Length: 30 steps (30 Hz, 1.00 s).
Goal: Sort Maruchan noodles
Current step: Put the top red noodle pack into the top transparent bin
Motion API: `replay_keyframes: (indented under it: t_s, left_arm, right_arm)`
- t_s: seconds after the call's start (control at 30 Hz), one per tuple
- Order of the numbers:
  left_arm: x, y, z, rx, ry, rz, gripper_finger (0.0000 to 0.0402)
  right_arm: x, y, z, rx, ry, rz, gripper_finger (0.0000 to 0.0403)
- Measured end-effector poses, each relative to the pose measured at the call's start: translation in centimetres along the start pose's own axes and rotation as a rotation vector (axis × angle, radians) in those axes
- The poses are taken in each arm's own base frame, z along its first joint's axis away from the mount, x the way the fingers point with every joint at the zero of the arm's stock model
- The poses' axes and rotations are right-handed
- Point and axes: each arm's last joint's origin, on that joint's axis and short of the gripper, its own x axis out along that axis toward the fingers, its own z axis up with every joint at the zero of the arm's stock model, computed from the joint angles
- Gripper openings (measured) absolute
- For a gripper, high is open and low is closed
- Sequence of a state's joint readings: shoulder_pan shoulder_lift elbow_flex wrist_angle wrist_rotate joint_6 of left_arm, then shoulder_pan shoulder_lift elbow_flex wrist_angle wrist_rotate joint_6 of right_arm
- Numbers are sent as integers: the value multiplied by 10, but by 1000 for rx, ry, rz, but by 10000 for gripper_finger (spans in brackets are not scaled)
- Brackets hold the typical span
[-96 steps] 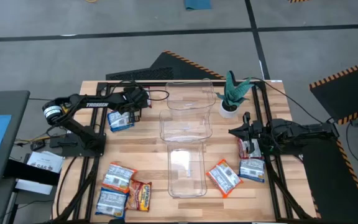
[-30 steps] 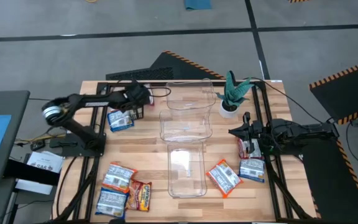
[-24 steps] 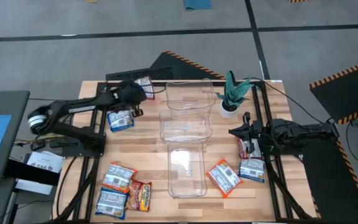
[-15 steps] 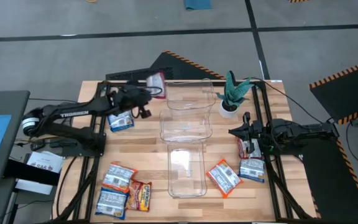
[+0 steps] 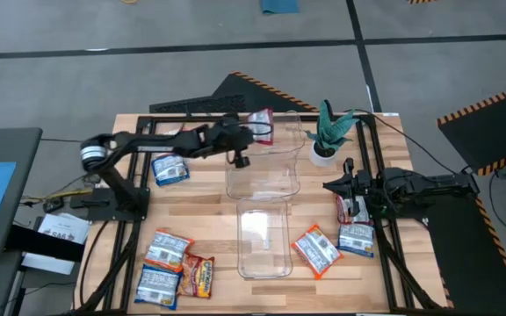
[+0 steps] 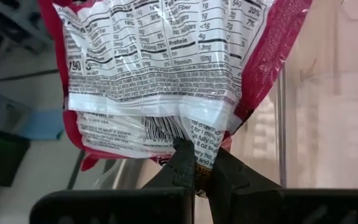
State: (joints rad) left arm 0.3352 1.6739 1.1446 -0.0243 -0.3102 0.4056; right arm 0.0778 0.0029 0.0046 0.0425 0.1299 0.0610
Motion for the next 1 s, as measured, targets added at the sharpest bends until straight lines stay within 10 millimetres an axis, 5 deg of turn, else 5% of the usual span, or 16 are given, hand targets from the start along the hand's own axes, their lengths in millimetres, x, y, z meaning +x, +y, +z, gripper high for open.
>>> replay_keyframes:
  t_s: [0.17, 0.73, 1.0]
  left_arm:
    - [17, -3, 1, 13, 140, -35, 2]
    - [12, -6, -1, 0, 201, -67, 98]
    - [-12, 15, 40, -10, 181, -37, 194]
  right_arm:
    - [0, 0, 0, 0, 0, 0, 38]
    - [0, 0, 0, 0, 0, 0, 38]
    - [0, 0, 0, 0, 0, 0, 38]
